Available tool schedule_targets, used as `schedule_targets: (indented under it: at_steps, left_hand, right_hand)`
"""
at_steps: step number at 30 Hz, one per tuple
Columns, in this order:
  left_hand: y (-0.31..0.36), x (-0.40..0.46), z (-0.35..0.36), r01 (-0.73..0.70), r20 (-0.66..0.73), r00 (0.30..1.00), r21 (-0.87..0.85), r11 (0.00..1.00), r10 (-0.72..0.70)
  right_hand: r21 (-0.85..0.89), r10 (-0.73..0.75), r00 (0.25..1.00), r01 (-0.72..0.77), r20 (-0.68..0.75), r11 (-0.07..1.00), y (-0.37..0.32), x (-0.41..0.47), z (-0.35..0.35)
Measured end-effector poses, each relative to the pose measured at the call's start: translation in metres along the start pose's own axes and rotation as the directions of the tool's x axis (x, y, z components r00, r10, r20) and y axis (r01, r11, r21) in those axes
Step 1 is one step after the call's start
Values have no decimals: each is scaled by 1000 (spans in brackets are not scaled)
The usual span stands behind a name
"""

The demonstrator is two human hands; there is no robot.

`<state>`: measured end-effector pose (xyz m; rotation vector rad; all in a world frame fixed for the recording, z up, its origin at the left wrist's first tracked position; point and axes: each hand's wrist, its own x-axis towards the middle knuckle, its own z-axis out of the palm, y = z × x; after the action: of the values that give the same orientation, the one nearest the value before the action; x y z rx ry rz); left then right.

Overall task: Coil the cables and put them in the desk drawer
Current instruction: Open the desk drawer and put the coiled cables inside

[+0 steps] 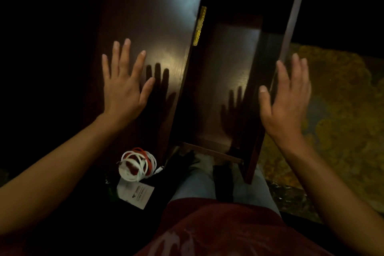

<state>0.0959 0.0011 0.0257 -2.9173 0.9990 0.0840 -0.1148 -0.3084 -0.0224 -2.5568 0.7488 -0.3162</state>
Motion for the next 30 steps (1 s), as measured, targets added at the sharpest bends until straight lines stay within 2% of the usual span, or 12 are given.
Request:
schedule_targets:
  at_steps: [4, 9, 14, 17, 19, 23, 27, 30]
  left_hand:
    - [-18, -73, -14, 138, 65, 989, -71, 988, -133]
    - [-41, -160, -16, 321, 212, 930, -67, 945, -301]
    - [-44, -206, -15, 357, 255, 906, -38, 933, -337]
    - [-36, -224, -9, 401, 277, 893, -125, 908, -356]
    - [-27, -238, -1, 492, 316, 853, -220, 843, -415]
    - [-8, -256, 10, 666, 424, 745, -437, 605, -514]
    - [6, -252, 12, 720, 495, 693, -518, 462, -525]
    - [12, -247, 17, 745, 543, 649, -593, 304, -532]
  right_hand:
    - [115, -201, 968, 185, 149, 976, -73, -27, 15]
    - [207, -364, 842, 304, 399, 930, -145, -75, 37]
    - [224, -421, 740, 357, 524, 907, -191, -107, 53]
    - [216, -442, 689, 393, 575, 894, -207, -118, 62]
    - [205, -443, 664, 408, 602, 890, -216, -124, 65]
    - [160, -399, 641, 398, 655, 903, -225, -136, 73]
    - [177, -360, 631, 335, 687, 925, -229, -144, 77]
    - [192, -325, 638, 270, 698, 943, -232, -148, 76]
